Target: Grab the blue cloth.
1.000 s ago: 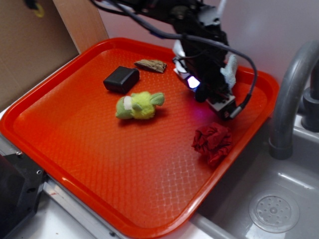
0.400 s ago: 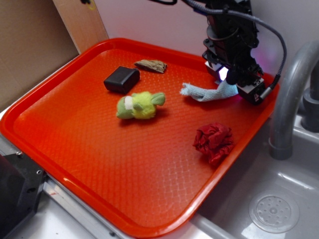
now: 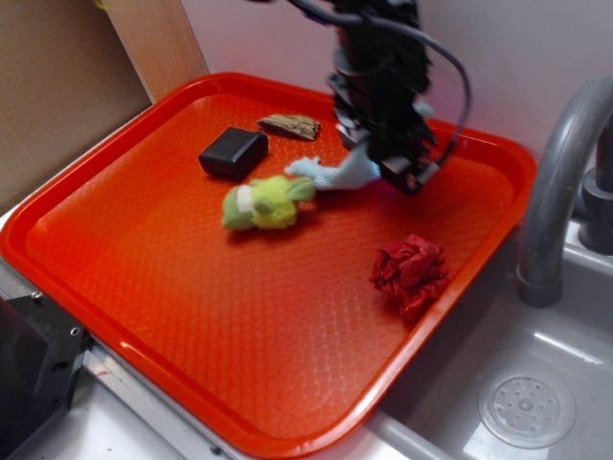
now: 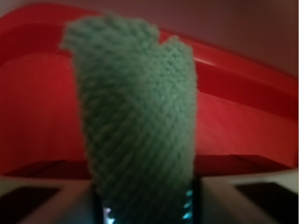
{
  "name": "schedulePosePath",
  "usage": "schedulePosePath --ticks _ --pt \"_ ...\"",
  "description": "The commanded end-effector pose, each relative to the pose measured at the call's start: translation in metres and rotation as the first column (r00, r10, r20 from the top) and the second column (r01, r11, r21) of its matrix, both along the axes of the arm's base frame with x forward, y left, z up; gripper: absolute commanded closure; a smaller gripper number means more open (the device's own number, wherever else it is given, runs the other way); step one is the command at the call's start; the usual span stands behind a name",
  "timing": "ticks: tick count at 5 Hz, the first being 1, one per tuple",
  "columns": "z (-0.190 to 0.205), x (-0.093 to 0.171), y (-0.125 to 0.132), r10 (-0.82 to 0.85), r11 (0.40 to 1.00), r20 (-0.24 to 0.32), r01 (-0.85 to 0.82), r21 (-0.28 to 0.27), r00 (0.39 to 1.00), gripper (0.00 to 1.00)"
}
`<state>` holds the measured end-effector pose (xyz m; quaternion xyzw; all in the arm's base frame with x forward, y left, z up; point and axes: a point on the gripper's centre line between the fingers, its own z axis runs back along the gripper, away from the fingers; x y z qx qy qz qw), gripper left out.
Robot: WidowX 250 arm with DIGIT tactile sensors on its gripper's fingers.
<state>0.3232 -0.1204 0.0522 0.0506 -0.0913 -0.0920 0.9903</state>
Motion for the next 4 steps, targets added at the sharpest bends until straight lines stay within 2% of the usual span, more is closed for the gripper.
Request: schedulePosePath --ticks 1,2,3,4 --pt "0.096 -0.019 0.055 0.248 0.969 -0.049 -0.248 0.001 0.967 1.0" --pt "0.135 -0.03 0.071 0.34 0.939 -0.083 -0.343 -0.019 0.937 1.0" --pt "0.178 -0.049 0.105 0.364 0.921 -0.066 -0.369 -0.126 0.929 1.0" --pt "0.176 -0.05 0.114 0.369 0.916 -0.081 -0.377 -0.136 0.926 1.0"
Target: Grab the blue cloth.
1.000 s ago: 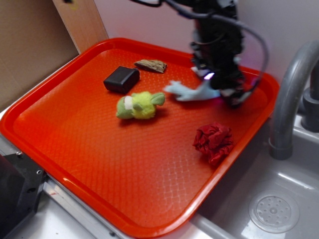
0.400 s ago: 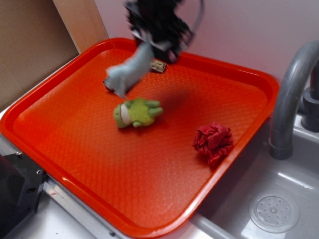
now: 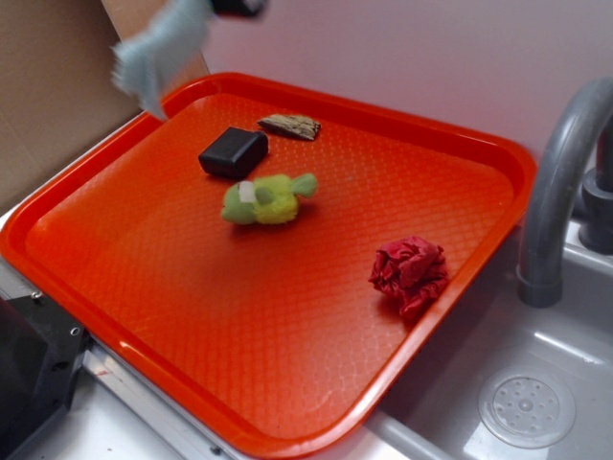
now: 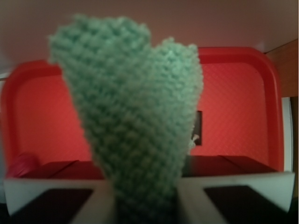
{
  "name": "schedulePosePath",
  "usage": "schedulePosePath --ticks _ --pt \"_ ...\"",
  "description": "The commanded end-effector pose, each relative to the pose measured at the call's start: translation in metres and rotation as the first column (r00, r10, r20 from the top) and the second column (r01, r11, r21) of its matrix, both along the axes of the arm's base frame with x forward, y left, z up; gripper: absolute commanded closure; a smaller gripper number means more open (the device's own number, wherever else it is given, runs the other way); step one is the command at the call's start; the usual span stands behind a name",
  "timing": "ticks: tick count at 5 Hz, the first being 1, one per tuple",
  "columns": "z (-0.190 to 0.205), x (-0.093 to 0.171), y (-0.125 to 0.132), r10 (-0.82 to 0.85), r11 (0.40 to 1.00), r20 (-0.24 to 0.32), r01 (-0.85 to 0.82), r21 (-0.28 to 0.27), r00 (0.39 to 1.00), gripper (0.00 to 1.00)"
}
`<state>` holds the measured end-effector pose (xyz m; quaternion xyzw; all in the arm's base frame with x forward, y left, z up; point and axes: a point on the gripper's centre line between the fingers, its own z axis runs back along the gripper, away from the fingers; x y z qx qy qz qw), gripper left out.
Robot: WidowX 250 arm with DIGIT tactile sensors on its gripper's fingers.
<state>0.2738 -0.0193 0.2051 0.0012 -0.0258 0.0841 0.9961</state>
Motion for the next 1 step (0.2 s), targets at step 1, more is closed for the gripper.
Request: schedulePosePath --ticks 1 --pt "0.0038 0.0037 0.0088 0.019 1.0 0.034 -0.02 0.011 0.999 1.0"
